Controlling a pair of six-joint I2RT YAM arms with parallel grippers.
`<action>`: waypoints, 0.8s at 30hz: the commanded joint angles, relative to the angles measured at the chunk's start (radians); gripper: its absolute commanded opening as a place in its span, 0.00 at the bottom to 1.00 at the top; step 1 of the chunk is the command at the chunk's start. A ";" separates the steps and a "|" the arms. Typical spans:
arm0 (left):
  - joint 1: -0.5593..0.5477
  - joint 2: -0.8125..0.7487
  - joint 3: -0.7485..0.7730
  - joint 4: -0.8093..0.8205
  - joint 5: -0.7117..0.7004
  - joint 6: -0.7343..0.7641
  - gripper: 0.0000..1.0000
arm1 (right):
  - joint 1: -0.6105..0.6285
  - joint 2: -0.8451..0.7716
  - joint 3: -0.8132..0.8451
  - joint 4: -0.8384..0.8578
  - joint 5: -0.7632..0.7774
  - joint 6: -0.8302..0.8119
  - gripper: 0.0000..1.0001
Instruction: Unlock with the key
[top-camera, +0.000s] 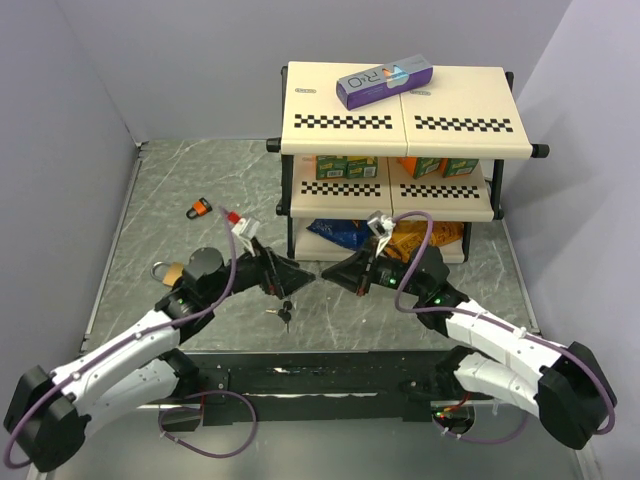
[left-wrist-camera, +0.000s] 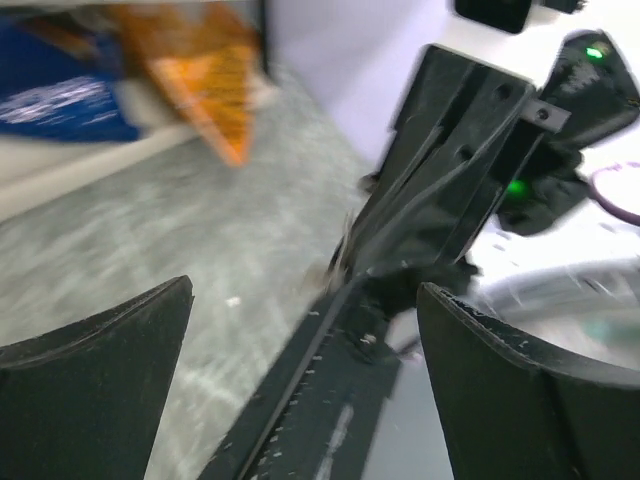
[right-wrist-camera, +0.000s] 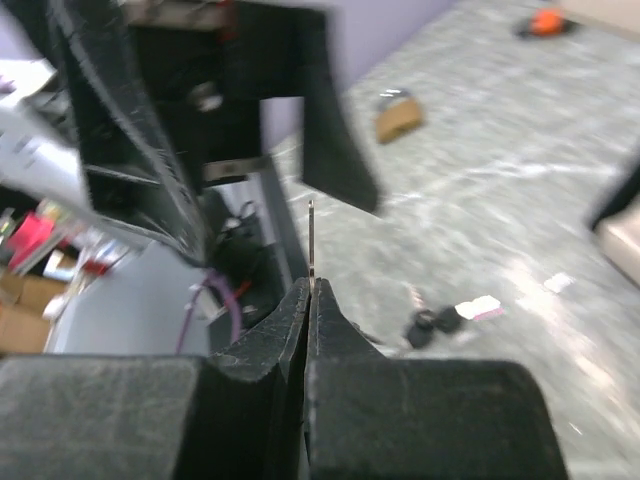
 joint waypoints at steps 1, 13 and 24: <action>0.030 -0.127 -0.081 -0.156 -0.258 -0.069 0.99 | -0.072 -0.023 -0.043 0.048 -0.015 0.033 0.00; 0.436 -0.204 -0.173 -0.573 -0.504 -0.311 0.99 | -0.118 -0.168 -0.061 -0.140 0.051 -0.069 0.00; 0.221 -0.060 0.190 -0.649 -0.528 -0.271 0.89 | 0.037 -0.124 0.067 -0.363 0.370 -0.265 0.00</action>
